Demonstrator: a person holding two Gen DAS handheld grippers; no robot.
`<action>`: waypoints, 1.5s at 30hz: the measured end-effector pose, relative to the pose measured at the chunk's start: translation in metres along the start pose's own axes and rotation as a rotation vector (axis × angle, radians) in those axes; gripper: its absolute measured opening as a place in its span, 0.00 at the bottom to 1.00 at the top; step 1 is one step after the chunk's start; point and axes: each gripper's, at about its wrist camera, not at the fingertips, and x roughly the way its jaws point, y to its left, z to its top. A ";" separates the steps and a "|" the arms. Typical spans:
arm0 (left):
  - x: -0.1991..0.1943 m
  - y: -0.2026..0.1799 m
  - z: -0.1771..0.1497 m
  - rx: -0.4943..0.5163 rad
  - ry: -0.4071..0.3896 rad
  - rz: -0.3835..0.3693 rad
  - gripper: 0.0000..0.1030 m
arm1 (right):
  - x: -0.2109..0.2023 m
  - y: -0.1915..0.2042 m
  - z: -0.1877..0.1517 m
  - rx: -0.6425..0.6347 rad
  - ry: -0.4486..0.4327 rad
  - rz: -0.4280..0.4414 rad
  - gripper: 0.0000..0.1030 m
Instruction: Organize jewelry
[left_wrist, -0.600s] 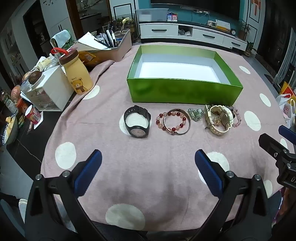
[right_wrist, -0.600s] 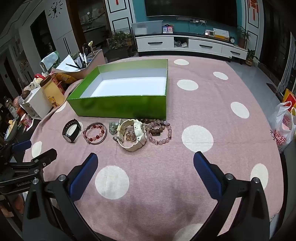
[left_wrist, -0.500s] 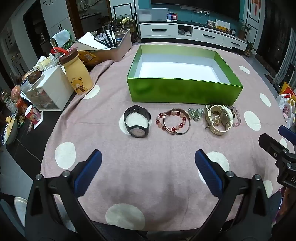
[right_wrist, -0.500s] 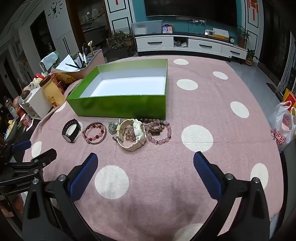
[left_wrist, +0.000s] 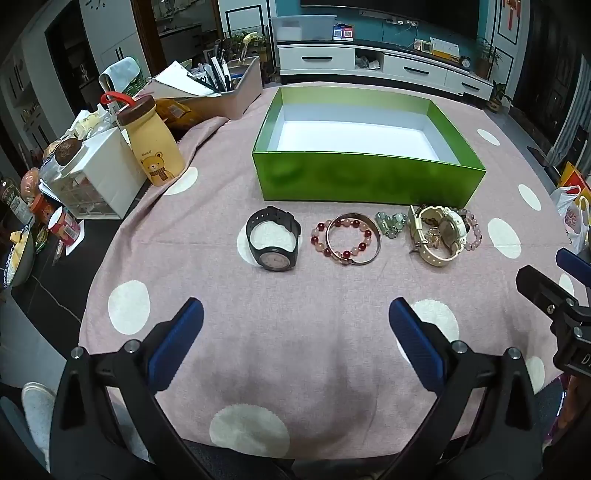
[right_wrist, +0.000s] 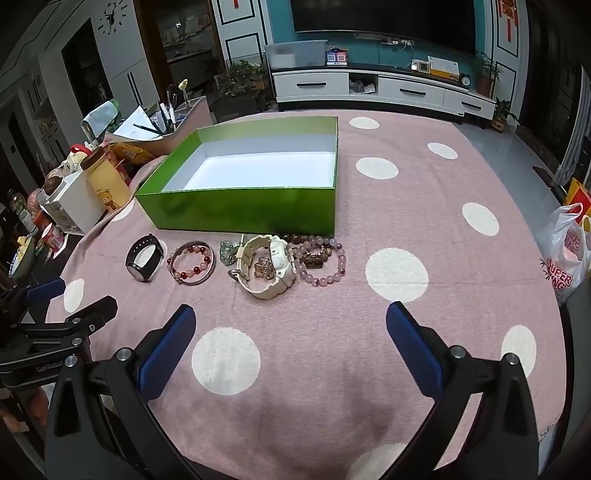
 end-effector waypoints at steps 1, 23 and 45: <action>0.000 0.000 0.000 0.000 0.000 0.000 0.98 | 0.000 0.001 0.000 0.000 0.000 0.000 0.99; 0.000 -0.003 -0.002 0.010 0.006 -0.006 0.98 | -0.005 0.005 0.002 -0.003 -0.009 0.000 0.99; -0.001 -0.004 0.000 0.012 0.007 -0.007 0.98 | -0.006 0.006 0.002 -0.003 -0.011 0.002 0.99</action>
